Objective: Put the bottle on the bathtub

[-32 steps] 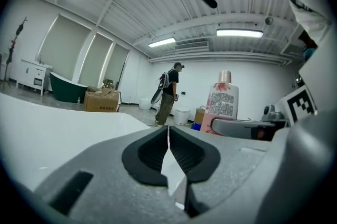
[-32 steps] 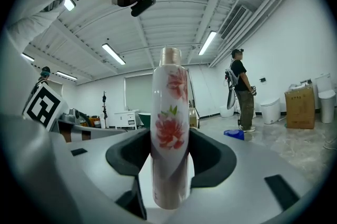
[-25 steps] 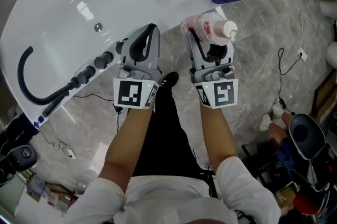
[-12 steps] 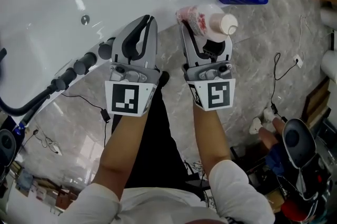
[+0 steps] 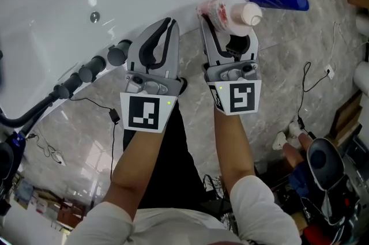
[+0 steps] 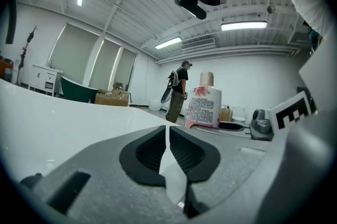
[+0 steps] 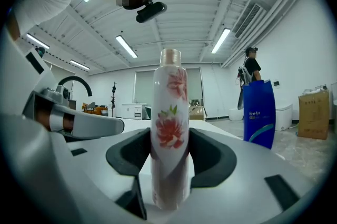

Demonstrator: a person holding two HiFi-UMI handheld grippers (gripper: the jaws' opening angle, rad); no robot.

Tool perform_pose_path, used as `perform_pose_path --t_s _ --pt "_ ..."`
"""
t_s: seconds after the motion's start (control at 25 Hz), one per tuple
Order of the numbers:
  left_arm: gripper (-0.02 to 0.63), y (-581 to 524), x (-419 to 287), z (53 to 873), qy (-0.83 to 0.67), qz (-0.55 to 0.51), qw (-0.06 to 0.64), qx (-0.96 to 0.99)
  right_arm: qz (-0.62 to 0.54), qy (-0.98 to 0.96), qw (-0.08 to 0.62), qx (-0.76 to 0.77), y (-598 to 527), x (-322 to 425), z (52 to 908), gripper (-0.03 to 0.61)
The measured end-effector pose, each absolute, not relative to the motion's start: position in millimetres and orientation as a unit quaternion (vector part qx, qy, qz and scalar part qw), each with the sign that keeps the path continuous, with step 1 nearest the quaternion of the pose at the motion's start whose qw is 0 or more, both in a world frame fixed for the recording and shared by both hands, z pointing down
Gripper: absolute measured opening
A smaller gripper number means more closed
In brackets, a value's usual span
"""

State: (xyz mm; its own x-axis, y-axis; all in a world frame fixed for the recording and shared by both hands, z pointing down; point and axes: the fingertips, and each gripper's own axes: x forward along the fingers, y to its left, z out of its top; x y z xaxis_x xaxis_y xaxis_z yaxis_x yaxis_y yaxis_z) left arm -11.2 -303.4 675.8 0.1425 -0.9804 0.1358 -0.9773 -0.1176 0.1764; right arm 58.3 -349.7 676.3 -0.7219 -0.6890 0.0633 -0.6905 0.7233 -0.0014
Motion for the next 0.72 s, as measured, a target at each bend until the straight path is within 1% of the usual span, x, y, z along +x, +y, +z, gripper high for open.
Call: perform_pose_path --t_s 0.08,0.72 --pt "0.017 -302.9 -10.1 679.3 -0.654 -0.005 0.114 0.748 0.008 -0.928 0.036 0.37 -348.4 58.4 682.0 0.225" --pt "0.017 -303.9 -4.0 686.0 -0.645 -0.013 0.131 0.753 -0.012 -0.934 0.022 0.355 -356.1 50.8 686.8 0.225"
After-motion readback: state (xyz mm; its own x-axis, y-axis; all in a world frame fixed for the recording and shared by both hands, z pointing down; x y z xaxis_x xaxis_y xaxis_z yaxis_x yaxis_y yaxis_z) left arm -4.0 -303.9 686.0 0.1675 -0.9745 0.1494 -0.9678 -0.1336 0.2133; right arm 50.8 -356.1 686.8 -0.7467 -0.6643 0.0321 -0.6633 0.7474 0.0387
